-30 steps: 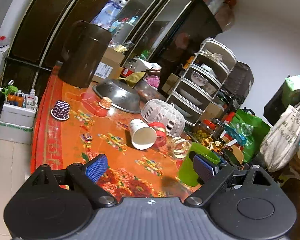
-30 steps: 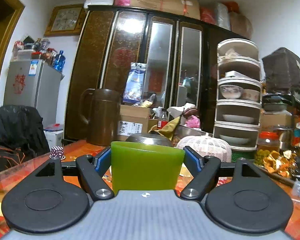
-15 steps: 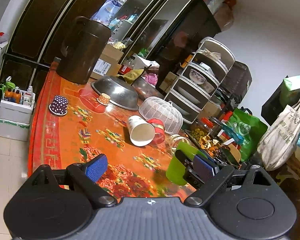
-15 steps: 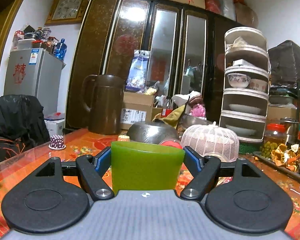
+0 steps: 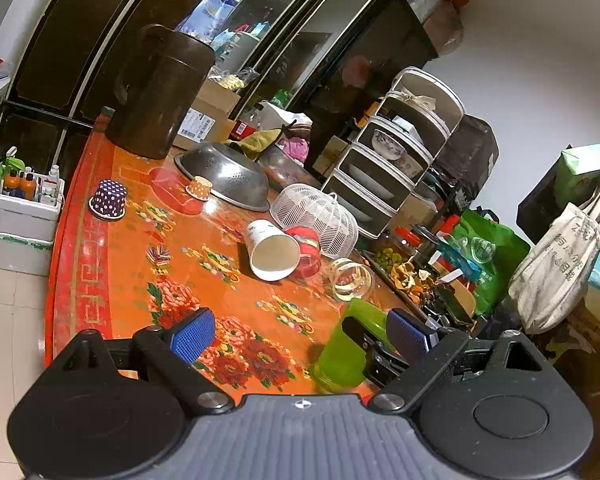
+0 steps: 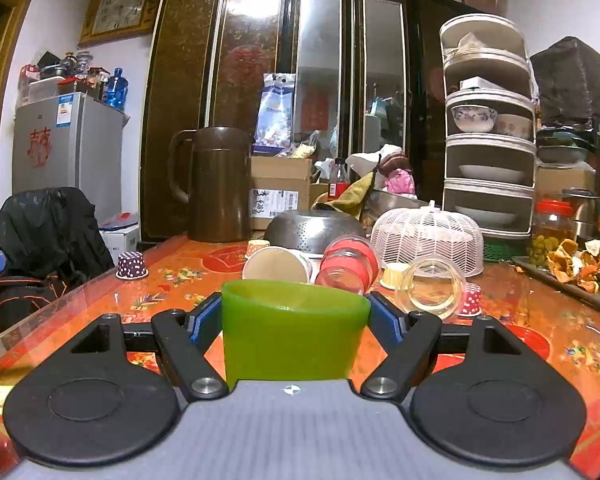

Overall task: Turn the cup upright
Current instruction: 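Rotate the green cup with the right gripper so its opening faces up, then lower the green cup onto the tablecloth and open the right gripper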

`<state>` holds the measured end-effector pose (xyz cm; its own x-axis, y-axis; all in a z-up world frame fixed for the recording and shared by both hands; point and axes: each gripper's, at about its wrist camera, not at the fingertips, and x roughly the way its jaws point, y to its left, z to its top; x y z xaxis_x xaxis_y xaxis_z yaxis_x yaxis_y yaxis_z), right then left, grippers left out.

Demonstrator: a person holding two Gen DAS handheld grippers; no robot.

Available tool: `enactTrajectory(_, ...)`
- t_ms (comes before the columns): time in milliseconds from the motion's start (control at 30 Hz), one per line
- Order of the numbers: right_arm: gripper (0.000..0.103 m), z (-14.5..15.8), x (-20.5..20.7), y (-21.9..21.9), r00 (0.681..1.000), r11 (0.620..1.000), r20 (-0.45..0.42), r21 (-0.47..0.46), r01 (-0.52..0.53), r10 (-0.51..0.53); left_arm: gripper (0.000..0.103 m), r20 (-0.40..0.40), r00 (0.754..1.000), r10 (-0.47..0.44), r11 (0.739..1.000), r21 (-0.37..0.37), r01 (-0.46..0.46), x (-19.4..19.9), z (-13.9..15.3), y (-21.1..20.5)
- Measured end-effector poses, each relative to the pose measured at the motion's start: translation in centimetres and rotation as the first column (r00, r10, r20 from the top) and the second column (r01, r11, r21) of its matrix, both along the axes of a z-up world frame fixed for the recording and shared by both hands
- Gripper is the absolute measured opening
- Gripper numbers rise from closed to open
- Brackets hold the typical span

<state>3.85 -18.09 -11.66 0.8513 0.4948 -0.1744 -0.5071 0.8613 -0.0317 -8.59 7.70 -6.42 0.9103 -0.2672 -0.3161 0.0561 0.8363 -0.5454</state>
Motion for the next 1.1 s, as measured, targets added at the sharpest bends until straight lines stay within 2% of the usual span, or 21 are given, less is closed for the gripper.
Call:
enactTrajectory(200,0.077,-0.2,-0.9,-0.5,1.0,1.0,0.018,0.013,0.008,-0.008,0.094,-0.01,1.0,-0.01,1.0,0.009,0.011,0.0,0.0,-0.7)
enactTrajectory(300,0.079,0.0,-0.8,-0.5,1.0,1.0,-0.003,0.029,-0.001,0.001,0.094,-0.013,1.0,-0.01,1.0,0.021,0.01,0.0,0.0,-1.1)
enactTrajectory(400,0.092,-0.2,-0.9,-0.5,1.0,0.999,-0.019,0.049,-0.008,0.009,0.095,-0.017,1.0,-0.018,1.0,0.018,0.018,0.2,-0.3,-1.4)
enactTrajectory(467,0.095,-0.1,-1.0,-0.2,0.999,0.999,-0.022,0.04,-0.026,0.027,0.097,-0.019,1.0,-0.012,1.0,0.024,0.012,0.3,-0.4,-1.6)
enactTrajectory(533,0.102,-0.2,-1.2,-0.3,0.999,0.999,-0.028,0.039,-0.033,0.034,0.097,-0.024,1.0,0.001,0.999,0.053,0.0,0.4,-0.6,-1.9)
enactTrajectory(633,0.102,-0.2,-1.4,-1.4,0.996,0.997,-0.081,0.067,-0.029,0.034,0.099,-0.01,1.0,0.026,0.994,0.103,-0.025,0.5,-0.9,-2.4)
enactTrajectory(700,0.102,-0.1,-1.6,-2.9,0.99,0.994,-0.135,0.105,-0.027,0.041,0.099,-0.012,0.999,0.04,0.987,0.158,-0.038,0.7,-1.1,-2.9)
enactTrajectory(800,0.102,0.9,-2.0,-4.7,0.976,0.992,-0.218,0.123,0.002,0.025,0.103,-0.041,0.997,0.068,0.962,0.269,-0.055,1.6,-1.0,-4.2)
enactTrajectory(900,0.102,3.0,-2.0,-5.6,0.95,0.999,-0.312,0.028,0.02,-0.01,0.103,-0.057,0.996,0.065,0.93,0.366,-0.04,2.2,0.3,-5.9)
enactTrajectory(1033,0.102,6.5,-3.5,-6.7,0.961,0.999,-0.275,-0.031,0.018,-0.026,0.103,-0.049,0.998,0.05,0.886,0.462,-0.022,2.0,3.9,-8.3)
enactTrajectory(1100,0.102,8.1,-4.3,-7.2,0.963,0.999,-0.268,-0.04,0.017,-0.027,0.103,-0.057,0.997,0.043,0.881,0.474,-0.01,1.8,5.5,-9.1)
